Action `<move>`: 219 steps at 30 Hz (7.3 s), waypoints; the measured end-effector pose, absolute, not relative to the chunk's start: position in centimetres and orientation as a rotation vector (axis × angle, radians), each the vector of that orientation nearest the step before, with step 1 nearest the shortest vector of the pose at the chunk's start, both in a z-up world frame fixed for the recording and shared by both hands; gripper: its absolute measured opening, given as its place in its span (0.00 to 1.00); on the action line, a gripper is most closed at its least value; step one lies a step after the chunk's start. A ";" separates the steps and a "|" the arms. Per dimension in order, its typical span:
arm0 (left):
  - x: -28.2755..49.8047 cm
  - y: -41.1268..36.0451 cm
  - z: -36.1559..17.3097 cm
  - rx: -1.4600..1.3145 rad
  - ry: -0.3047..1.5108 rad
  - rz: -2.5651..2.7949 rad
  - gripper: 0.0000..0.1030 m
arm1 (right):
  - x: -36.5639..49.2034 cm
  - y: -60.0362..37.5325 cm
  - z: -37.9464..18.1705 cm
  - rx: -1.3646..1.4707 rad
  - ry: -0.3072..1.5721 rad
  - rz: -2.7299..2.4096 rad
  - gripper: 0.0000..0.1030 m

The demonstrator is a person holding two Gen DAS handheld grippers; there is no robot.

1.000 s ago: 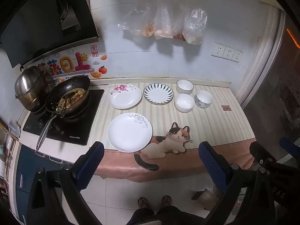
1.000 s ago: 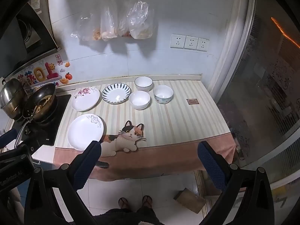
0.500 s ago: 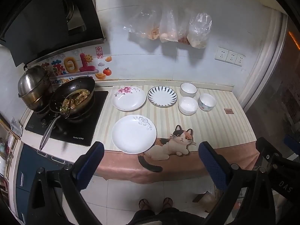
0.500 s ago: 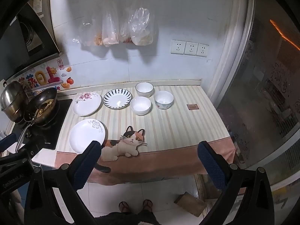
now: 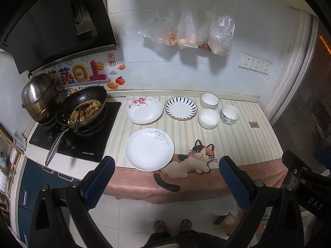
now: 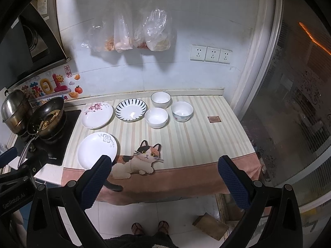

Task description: Organize plates and bowls

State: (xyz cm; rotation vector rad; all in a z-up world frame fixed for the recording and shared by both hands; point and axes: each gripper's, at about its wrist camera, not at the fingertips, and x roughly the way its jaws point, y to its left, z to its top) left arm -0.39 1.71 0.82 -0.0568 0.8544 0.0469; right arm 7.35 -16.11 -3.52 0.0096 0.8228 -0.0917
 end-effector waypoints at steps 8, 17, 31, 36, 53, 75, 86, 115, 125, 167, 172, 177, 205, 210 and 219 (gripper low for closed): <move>-0.3 1.4 1.1 -0.051 0.843 0.047 1.00 | 7.5 -16.2 -3.4 0.013 0.816 -0.091 1.00; -0.5 0.9 1.0 -0.044 0.840 0.049 1.00 | 7.6 -16.3 -3.4 0.018 0.814 -0.093 1.00; -0.6 1.0 0.9 -0.045 0.844 0.043 1.00 | 8.0 -16.1 -3.7 0.022 0.826 -0.083 1.00; -0.6 0.9 0.9 -0.046 0.843 0.045 1.00 | 8.0 -16.1 -3.8 0.023 0.826 -0.081 1.00; 0.1 1.8 0.8 -0.047 0.845 0.048 1.00 | 8.2 -15.4 -4.2 0.024 0.826 -0.078 1.00; 10.9 12.2 -11.9 -0.127 0.997 0.093 1.00 | 20.9 -7.8 -18.2 0.149 0.983 0.259 1.00; 20.8 19.0 -27.5 -0.326 1.280 0.085 0.69 | 35.2 -2.9 -37.6 0.155 1.339 0.358 0.87; 25.2 12.4 -33.0 -0.263 1.410 -0.044 0.33 | 38.7 -6.1 -42.6 0.137 1.379 0.480 0.17; 27.4 4.7 -33.5 -0.185 1.420 -0.169 0.33 | 37.2 -14.6 -42.1 0.194 1.353 0.368 0.17; 34.9 13.4 -27.4 -0.300 1.243 0.180 0.34 | 44.8 -12.9 -29.8 0.199 1.201 0.512 0.41; 36.8 19.7 -30.3 -0.440 1.265 0.266 0.33 | 55.5 -2.3 -32.4 0.154 1.155 0.538 0.41; 38.6 22.7 -32.9 -0.453 1.281 0.321 0.33 | 64.0 4.5 -37.2 0.050 1.223 0.510 0.41; 40.0 23.7 -33.7 -0.446 1.237 0.145 0.28 | 65.7 5.8 -40.3 0.039 1.255 0.612 0.15; 39.0 21.9 -31.6 -0.432 1.220 0.110 0.28 | 63.0 2.9 -38.0 0.085 1.243 0.603 0.15; 37.0 16.7 -27.8 -0.344 1.249 -0.016 0.28 | 54.8 -5.1 -34.0 0.201 1.199 0.537 0.15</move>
